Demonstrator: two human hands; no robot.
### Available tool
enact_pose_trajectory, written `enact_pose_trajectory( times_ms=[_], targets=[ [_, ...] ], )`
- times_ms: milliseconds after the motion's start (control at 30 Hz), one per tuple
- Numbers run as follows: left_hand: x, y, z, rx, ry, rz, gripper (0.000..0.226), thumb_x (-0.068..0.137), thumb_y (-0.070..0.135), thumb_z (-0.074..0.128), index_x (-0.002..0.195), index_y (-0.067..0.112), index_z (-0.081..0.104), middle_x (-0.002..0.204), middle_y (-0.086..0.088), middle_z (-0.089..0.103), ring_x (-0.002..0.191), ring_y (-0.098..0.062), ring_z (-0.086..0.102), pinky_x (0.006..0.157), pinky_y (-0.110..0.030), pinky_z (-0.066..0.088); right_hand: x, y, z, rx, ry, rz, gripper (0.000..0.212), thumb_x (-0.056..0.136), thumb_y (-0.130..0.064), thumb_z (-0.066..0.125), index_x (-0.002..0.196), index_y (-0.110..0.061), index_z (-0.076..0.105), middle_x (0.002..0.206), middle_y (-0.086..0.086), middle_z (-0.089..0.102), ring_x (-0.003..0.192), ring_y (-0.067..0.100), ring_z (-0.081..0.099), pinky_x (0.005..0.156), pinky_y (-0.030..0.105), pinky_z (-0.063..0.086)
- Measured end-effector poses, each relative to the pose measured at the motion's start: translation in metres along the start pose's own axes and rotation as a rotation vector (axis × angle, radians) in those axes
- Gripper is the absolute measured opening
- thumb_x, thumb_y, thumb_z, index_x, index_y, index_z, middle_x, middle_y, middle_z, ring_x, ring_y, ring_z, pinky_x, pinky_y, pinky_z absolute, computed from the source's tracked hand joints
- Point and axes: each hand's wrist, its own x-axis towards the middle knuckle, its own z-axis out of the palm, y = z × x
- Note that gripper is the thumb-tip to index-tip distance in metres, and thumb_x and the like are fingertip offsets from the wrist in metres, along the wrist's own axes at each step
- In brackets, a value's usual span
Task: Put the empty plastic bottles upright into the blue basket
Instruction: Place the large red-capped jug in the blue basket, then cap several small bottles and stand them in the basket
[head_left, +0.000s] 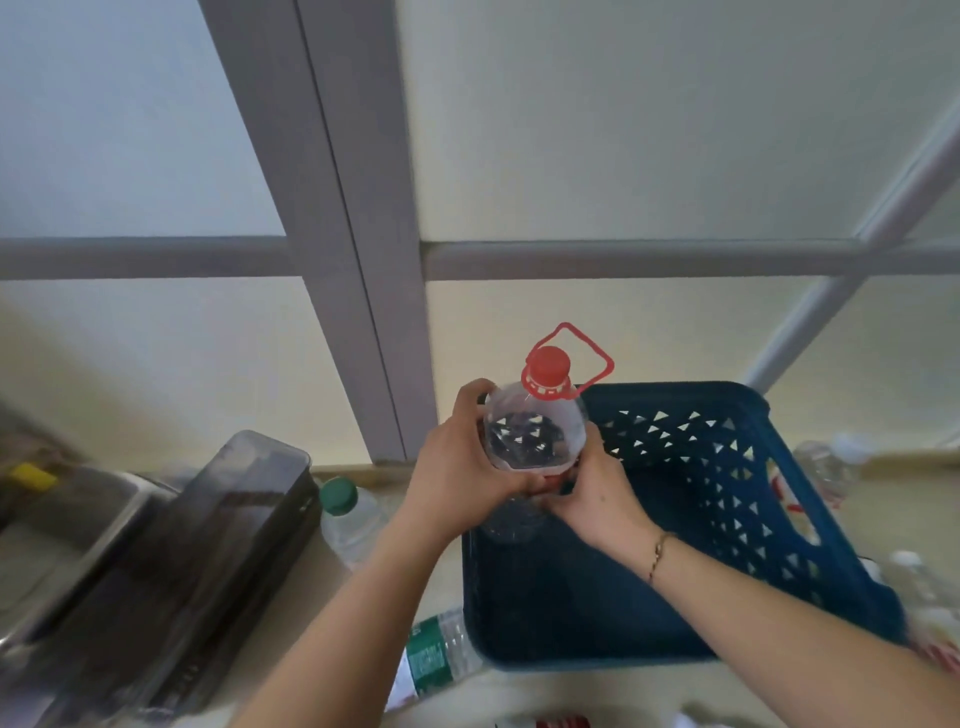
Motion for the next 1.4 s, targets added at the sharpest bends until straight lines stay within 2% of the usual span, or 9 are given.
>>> enact_pose_trajectory(
  times_ms=[167, 333, 567, 733, 800, 900, 1033, 1200, 1400],
  targets=[
    [0.006, 0.008, -0.009, 0.039, -0.082, -0.078, 0.106, 0.065, 0.031, 0.092, 0.146, 0.025, 0.024, 0.123, 0.006, 0.061, 0.097, -0.008, 0.056, 0.064, 0.0, 0.035, 0.002, -0.005, 0.002, 0.003, -0.012, -0.008, 0.085, 0.066, -0.015, 0.086, 0.131, -0.027, 0.032, 0.111, -0.007, 0.062, 0.098, 0.015, 0.066, 0.081, 0.036, 0.059],
    [-0.009, 0.011, -0.008, 0.146, 0.039, -0.065, 0.089, 0.074, 0.029, 0.085, 0.146, 0.025, 0.033, 0.135, 0.003, 0.06, 0.122, -0.02, 0.059, 0.088, -0.026, 0.046, 0.001, -0.007, 0.002, -0.06, -0.047, -0.024, 0.09, 0.07, -0.016, 0.086, 0.137, -0.031, 0.027, 0.127, -0.003, 0.058, 0.11, 0.018, 0.062, 0.091, 0.04, 0.056],
    [-0.064, -0.006, -0.04, 0.31, 0.375, -0.1, 0.067, 0.082, 0.034, 0.079, 0.141, 0.027, 0.047, 0.147, 0.004, 0.047, 0.138, -0.018, 0.037, 0.112, -0.036, 0.034, -0.013, 0.0, -0.034, -0.17, -0.187, -0.009, 0.094, 0.075, -0.03, 0.082, 0.148, -0.028, 0.023, 0.133, 0.002, 0.057, 0.104, 0.019, 0.061, 0.091, 0.035, 0.051],
    [-0.074, -0.041, -0.039, 0.197, 0.476, -0.391, 0.074, 0.083, 0.036, 0.078, 0.145, 0.018, 0.041, 0.141, -0.007, 0.054, 0.129, -0.026, 0.05, 0.105, -0.041, 0.043, -0.05, 0.009, -0.063, -0.119, -0.117, -0.08, 0.075, 0.079, -0.035, 0.077, 0.142, -0.034, 0.036, 0.123, -0.009, 0.061, 0.102, 0.007, 0.063, 0.083, 0.027, 0.047],
    [-0.071, -0.053, -0.035, 0.113, 0.495, -0.463, 0.055, 0.087, 0.033, 0.075, 0.134, 0.017, 0.052, 0.12, -0.007, 0.064, 0.117, -0.029, 0.058, 0.09, -0.035, 0.046, -0.062, 0.005, -0.071, -0.08, -0.097, -0.117, 0.072, 0.079, -0.034, 0.077, 0.14, -0.036, 0.039, 0.12, -0.014, 0.062, 0.102, 0.003, 0.063, 0.086, 0.031, 0.052],
    [-0.068, -0.063, -0.036, 0.09, 0.546, -0.474, 0.023, 0.088, 0.029, 0.073, 0.105, 0.016, 0.063, 0.092, -0.001, 0.064, 0.096, -0.031, 0.063, 0.074, -0.029, 0.038, -0.076, -0.003, -0.079, -0.046, -0.104, -0.155, 0.068, 0.08, -0.034, 0.076, 0.139, -0.039, 0.041, 0.118, -0.02, 0.061, 0.103, 0.0, 0.062, 0.088, 0.031, 0.054],
    [-0.072, -0.056, -0.045, 0.177, 0.56, -0.464, 0.023, 0.088, 0.034, 0.071, 0.104, 0.02, 0.062, 0.097, -0.006, 0.068, 0.095, -0.034, 0.062, 0.075, -0.035, 0.044, -0.094, -0.014, -0.086, -0.057, -0.111, -0.229, 0.062, 0.08, -0.041, 0.072, 0.133, -0.047, 0.043, 0.116, -0.025, 0.06, 0.103, -0.007, 0.06, 0.091, 0.031, 0.053],
    [-0.09, 0.009, -0.074, 0.248, 0.707, -0.252, 0.024, 0.088, 0.034, 0.07, 0.109, 0.027, 0.061, 0.096, 0.004, 0.066, 0.094, -0.028, 0.063, 0.074, -0.034, 0.043, -0.111, -0.047, -0.097, -0.06, -0.151, -0.377, 0.057, 0.08, -0.048, 0.067, 0.132, -0.05, 0.045, 0.117, -0.03, 0.059, 0.109, -0.01, 0.056, 0.094, 0.027, 0.051],
    [-0.107, 0.125, -0.098, -0.135, 0.64, 0.319, 0.02, 0.076, 0.038, 0.075, 0.093, 0.048, 0.068, 0.095, 0.017, 0.076, 0.094, -0.014, 0.072, 0.084, -0.034, 0.054, -0.11, -0.122, -0.118, 0.119, -0.125, -0.567, 0.076, 0.071, -0.056, 0.074, 0.138, -0.048, 0.038, 0.133, -0.025, 0.051, 0.115, -0.001, 0.054, 0.099, 0.027, 0.047]
  ],
)
